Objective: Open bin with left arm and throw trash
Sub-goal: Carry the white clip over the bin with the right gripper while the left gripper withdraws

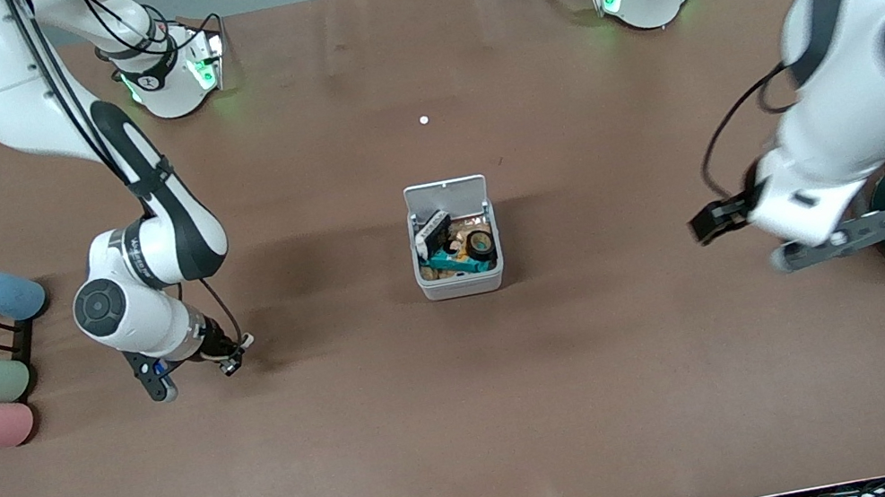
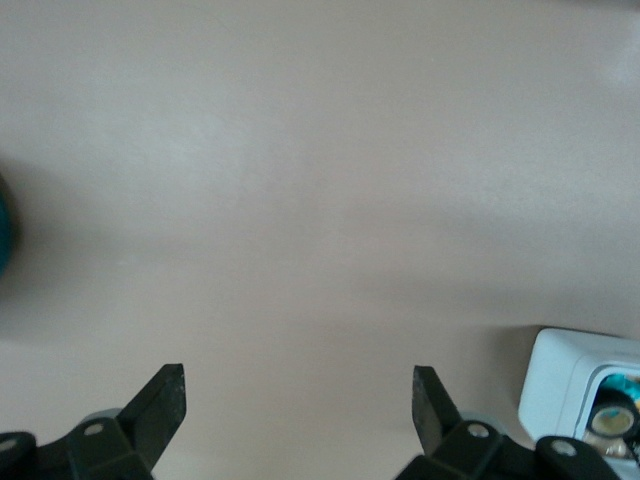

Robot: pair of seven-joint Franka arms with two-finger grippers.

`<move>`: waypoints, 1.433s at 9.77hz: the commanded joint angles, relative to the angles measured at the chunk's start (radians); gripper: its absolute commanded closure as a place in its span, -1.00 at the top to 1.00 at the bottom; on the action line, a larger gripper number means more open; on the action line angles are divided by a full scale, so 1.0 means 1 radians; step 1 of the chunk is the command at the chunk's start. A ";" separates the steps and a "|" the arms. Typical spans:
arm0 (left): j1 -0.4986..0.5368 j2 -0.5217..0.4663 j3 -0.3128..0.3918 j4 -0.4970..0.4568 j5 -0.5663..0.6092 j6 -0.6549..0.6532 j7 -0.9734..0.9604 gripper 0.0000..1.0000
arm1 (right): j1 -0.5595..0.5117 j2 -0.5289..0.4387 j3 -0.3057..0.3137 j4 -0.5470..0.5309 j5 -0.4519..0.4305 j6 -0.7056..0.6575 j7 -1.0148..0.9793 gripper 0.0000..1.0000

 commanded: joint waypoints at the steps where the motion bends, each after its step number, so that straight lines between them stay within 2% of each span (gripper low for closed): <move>1: 0.044 -0.093 0.008 -0.008 -0.057 -0.061 0.113 1.00 | 0.092 -0.033 -0.001 0.208 -0.017 -0.293 0.151 -1.00; 2: 0.015 -0.149 0.090 -0.010 -0.074 -0.110 0.150 1.00 | 0.144 -0.029 0.002 0.307 -0.015 -0.391 0.229 -1.00; 3: -0.050 -0.193 0.208 -0.016 -0.127 -0.135 0.193 1.00 | 0.178 -0.026 0.005 0.373 0.001 -0.408 0.289 -1.00; 4: -0.106 -0.251 0.311 -0.072 -0.164 -0.141 0.267 1.00 | 0.220 -0.026 0.022 0.404 0.011 -0.406 0.349 -1.00; 5: -0.162 -0.304 0.410 -0.128 -0.183 -0.132 0.305 1.00 | 0.276 -0.024 0.023 0.409 0.017 -0.383 0.383 -1.00; 7: -0.281 -0.376 0.538 -0.209 -0.183 -0.129 0.308 1.00 | 0.392 0.019 0.022 0.414 0.015 -0.273 0.374 -1.00; 8: -0.305 -0.384 0.564 -0.222 -0.182 -0.130 0.297 1.00 | 0.429 0.046 0.022 0.424 0.008 -0.251 0.371 -1.00; 10: -0.304 -0.372 0.566 -0.200 -0.177 -0.126 0.308 1.00 | 0.449 0.091 0.022 0.461 0.009 -0.237 0.313 -1.00; 13: -0.298 -0.313 0.568 -0.099 -0.174 -0.142 0.294 1.00 | 0.488 0.115 0.023 0.460 0.018 -0.237 0.239 -0.99; 14: -0.298 -0.312 0.566 -0.099 -0.180 -0.146 0.287 1.00 | 0.494 0.120 0.023 0.460 0.018 -0.237 0.238 -0.79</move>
